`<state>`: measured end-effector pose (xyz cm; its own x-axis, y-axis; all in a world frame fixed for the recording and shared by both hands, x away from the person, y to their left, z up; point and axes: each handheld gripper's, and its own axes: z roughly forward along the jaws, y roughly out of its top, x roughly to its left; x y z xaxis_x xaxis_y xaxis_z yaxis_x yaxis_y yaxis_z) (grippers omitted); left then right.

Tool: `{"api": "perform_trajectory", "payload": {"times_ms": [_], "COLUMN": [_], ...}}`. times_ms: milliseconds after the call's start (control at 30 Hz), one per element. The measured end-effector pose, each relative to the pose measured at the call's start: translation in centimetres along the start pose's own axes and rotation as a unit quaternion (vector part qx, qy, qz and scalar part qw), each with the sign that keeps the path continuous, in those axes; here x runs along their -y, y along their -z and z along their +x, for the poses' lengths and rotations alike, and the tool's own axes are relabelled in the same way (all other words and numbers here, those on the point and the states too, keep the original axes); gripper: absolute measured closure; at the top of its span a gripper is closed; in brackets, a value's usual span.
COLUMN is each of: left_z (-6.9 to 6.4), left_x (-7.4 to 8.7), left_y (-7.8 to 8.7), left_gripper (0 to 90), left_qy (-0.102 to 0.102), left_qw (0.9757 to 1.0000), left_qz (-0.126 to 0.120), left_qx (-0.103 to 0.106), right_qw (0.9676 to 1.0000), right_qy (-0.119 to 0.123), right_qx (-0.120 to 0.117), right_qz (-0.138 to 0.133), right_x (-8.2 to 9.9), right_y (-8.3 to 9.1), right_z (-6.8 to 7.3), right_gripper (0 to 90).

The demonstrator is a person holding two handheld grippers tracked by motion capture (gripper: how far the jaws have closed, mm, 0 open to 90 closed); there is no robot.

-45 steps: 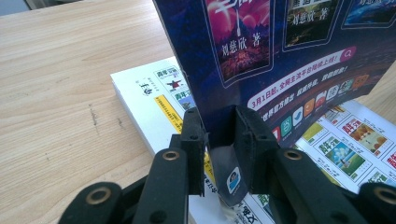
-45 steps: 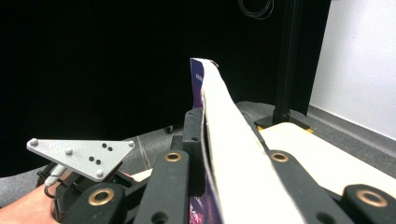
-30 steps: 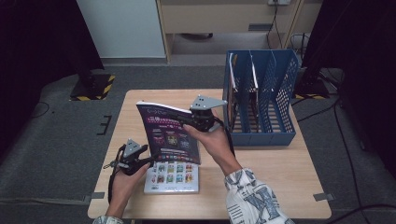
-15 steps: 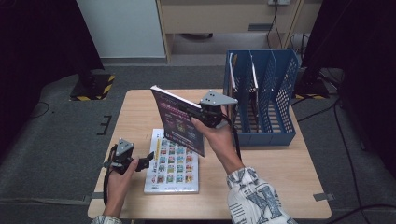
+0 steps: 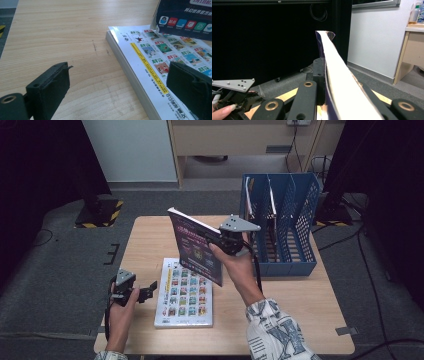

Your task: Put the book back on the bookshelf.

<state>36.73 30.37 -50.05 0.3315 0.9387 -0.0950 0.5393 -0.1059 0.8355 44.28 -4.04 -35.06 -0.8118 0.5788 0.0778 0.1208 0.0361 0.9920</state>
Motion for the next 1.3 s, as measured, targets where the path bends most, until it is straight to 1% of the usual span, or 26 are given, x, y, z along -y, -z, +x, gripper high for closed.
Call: {"api": "perform_trajectory", "payload": {"times_ms": [67, 133, 367, 567, 667, 733, 800, 933, 1067, 1167, 1300], "left_z": [0.0, 0.0, 0.2, 0.1, 0.1, 0.2, 0.2, 0.3, 0.2, 0.2, 0.5], "left_x": [0.0, 0.1, 0.1, 0.2, 0.2, 0.4, 0.4, 0.4, 0.5, 0.5, 0.5], "left_y": [0.0, -0.1, -0.1, -0.2, -0.2, -0.2, -0.1, 0.2, 0.0, 0.0, 0.1], "left_gripper": [4.3, 4.3, 4.7, 4.8, 4.8, 5.1, 5.1, 5.0, 4.8, 1.9, 1.9], "left_qy": [0.003, -0.001, -0.003, -0.005, -0.006, -0.009, -0.01, -0.008, -0.01, -0.012, -0.004], "left_qw": [1.0, 1.0, 1.0, 0.9999, 0.9999, 0.9998, 0.9998, 0.9998, 0.9997, 0.9996, 0.9996], "left_qz": [0.002, 0.003, 0.005, 0.01, 0.009, 0.016, 0.015, 0.012, 0.017, 0.016, 0.014], "left_qx": [0.0, -0.004, -0.007, -0.007, -0.007, -0.009, -0.01, -0.015, -0.016, -0.02, -0.025], "right_qw": [1.0, 1.0, 1.0, 1.0, 1.0, 1.0, 1.0, 1.0, 1.0, 0.9999, 0.9998], "right_qy": [-0.001, 0.0, -0.002, -0.003, -0.004, -0.001, 0.002, -0.003, 0.003, 0.004, 0.011], "right_qx": [0.002, 0.003, 0.006, 0.004, 0.002, -0.001, 0.0, -0.003, -0.008, -0.012, -0.017], "right_qz": [0.0, 0.0, -0.002, -0.005, -0.004, -0.003, 0.0, -0.004, -0.003, -0.003, -0.002], "right_x": [0.0, 0.0, -0.2, -0.4, -0.4, -0.3, -0.3, -0.2, -0.3, -0.4, -0.4], "right_y": [0.1, 0.1, 0.4, 0.7, 0.7, 0.8, 0.8, 0.9, 1.4, 2.0, 2.9], "right_z": [-0.1, -0.2, -0.4, -0.4, -0.4, -0.4, -0.4, -0.2, 0.0, 0.1, 0.4], "right_gripper": [82.6, 82.7, 82.6, 82.6, 82.6, 82.7, 82.6, 82.6, 82.6, 82.6, 82.7]}}
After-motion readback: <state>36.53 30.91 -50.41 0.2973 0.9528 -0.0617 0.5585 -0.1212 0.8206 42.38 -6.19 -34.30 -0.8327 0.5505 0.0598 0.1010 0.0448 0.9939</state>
